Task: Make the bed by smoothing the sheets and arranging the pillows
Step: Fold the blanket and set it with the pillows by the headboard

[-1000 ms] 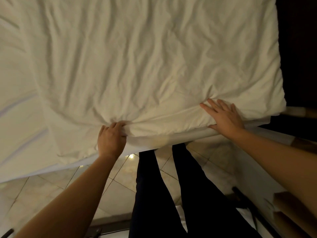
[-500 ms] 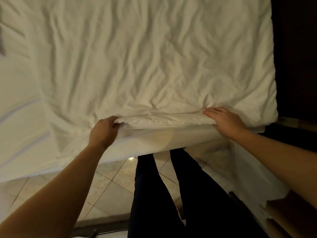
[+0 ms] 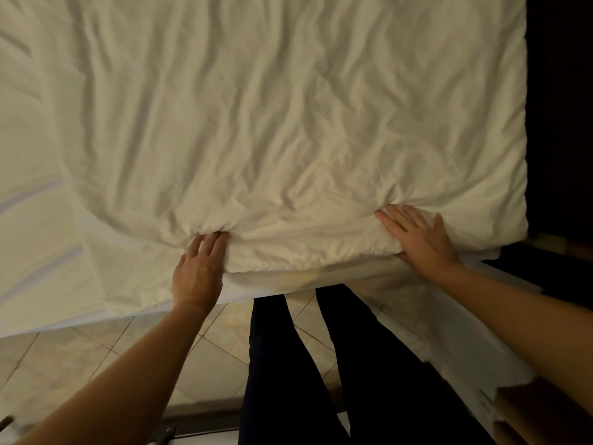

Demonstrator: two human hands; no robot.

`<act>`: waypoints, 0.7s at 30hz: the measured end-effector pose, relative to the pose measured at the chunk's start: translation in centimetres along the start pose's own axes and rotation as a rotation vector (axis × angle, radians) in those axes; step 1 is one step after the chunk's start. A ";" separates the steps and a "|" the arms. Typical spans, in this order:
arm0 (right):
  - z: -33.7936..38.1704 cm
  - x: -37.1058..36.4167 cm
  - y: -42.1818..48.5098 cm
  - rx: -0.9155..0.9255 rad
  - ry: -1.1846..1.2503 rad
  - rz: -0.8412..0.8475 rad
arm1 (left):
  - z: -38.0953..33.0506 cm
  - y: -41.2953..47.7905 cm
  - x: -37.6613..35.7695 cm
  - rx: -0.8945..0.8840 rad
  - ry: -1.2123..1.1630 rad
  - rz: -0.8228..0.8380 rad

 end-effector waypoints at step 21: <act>-7.8 15.4 -10.0 0.094 0.402 -0.055 | -4.2 -9.2 18.3 0.048 -0.103 0.002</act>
Point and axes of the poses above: each hand's wrist, its own y-axis towards the middle knuckle, its own x-axis out of the back of the hand, z = x × y, the point moved 4 cm from there along y, towards the middle knuckle, and after that the axes turned 7 degrees about -y, right-handed, at the moved point
